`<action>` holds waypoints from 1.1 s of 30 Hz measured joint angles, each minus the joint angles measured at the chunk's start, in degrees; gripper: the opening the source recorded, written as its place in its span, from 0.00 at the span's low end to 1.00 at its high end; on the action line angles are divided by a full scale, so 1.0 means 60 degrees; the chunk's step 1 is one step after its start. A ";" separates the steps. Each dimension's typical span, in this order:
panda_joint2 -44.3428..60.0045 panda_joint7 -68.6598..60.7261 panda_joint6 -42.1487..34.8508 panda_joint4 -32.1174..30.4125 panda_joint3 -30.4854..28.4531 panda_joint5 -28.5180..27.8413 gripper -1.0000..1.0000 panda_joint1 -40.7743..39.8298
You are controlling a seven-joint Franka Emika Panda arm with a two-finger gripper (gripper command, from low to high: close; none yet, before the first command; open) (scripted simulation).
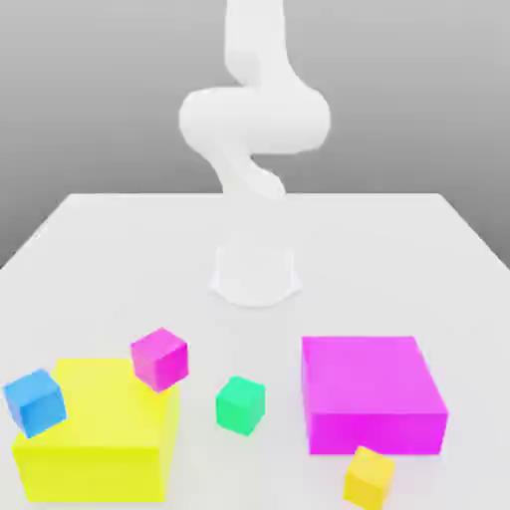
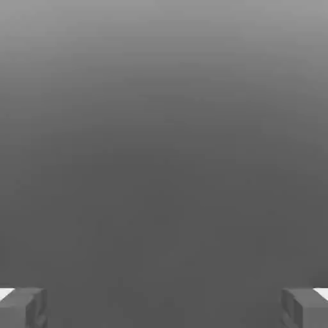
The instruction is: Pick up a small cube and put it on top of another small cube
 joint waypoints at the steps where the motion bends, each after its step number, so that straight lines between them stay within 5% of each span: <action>1: 0.0310 -0.0437 0.0220 -0.0227 -0.0146 -0.0030 0.50 0.0127; 23: 0.6562 -0.9682 0.4732 -0.4820 -0.2609 -0.0035 0.50 0.2079; 31: 0.9280 -1.1753 0.6875 -0.4531 -0.0340 0.2251 0.50 0.0378; 32: 0.9459 -1.1811 0.7022 -0.4500 -0.0146 0.2328 0.00 0.0203; 33: 0.9459 -1.1811 0.7022 -0.4500 -0.0146 0.2328 0.00 0.0203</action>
